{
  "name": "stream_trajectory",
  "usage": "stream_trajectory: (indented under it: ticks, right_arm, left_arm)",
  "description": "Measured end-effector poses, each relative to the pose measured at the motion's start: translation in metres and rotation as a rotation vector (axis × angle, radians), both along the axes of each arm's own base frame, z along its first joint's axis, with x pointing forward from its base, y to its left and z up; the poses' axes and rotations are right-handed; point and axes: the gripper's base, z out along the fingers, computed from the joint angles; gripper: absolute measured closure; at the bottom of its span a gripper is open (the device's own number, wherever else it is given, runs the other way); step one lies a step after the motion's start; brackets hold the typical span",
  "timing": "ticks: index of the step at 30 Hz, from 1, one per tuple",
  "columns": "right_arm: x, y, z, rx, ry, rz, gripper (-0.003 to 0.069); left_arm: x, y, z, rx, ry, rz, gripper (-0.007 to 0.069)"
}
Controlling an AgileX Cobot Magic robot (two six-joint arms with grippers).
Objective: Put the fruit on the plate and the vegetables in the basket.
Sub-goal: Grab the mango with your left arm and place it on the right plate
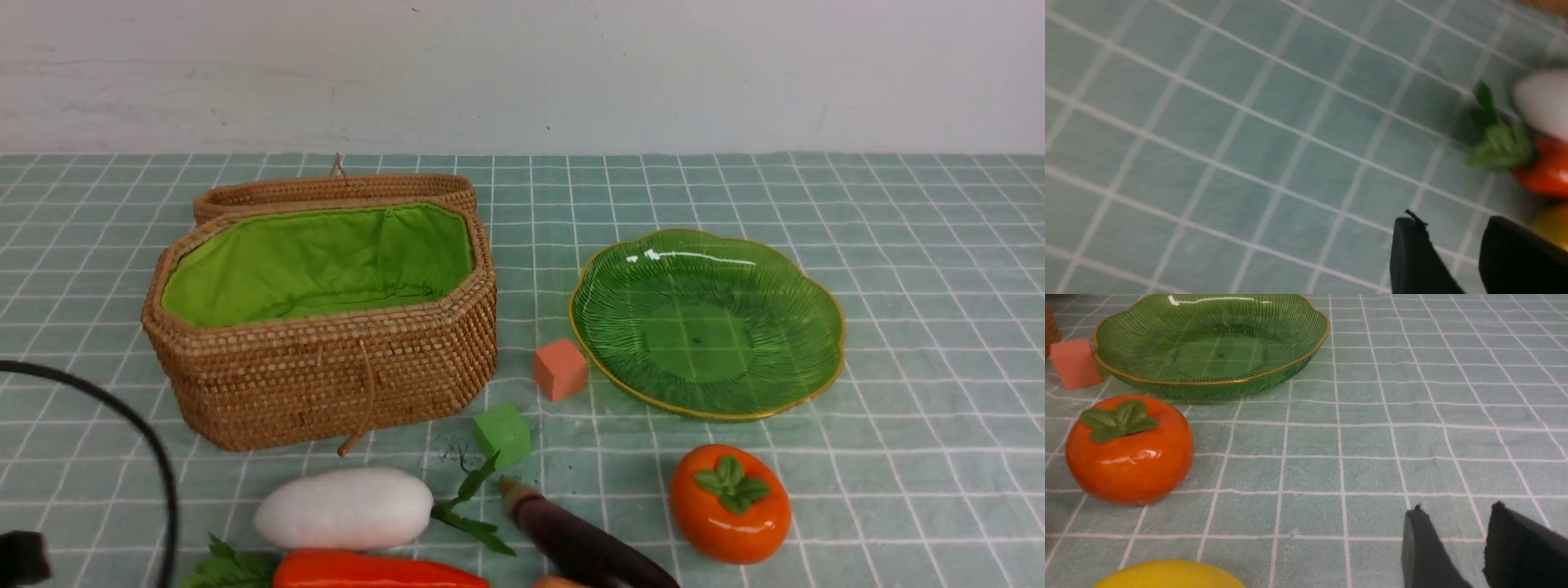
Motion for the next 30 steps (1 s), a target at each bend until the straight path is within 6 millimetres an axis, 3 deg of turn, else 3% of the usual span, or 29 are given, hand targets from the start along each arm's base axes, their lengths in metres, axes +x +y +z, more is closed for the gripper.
stream_trajectory:
  ticks: [8,13,17,22,30]
  right_arm:
    - [0.0,0.0,0.0,0.0,0.0,0.0,0.0417]
    - [0.0,0.0,0.0,0.0,0.0,0.0,0.0417]
    - [0.0,0.0,0.0,0.0,0.0,0.0,0.0417]
    - [0.0,0.0,0.0,0.0,0.0,0.0,0.0417]
    - [0.0,0.0,0.0,0.0,0.0,0.0,0.0417]
  left_arm:
    - [0.035,-0.04,0.017,-0.128,-0.008,-0.48,0.0377]
    - [0.038,-0.079,0.011,-0.078,-0.006,-0.722,0.0331]
    - [0.029,-0.121,0.001,0.1,-0.077,-0.998,0.0218]
    - [0.024,-0.148,-0.005,0.334,-0.212,-1.234,0.0102]
    - [0.036,-0.16,-0.033,0.54,-0.136,-1.363,0.0043]
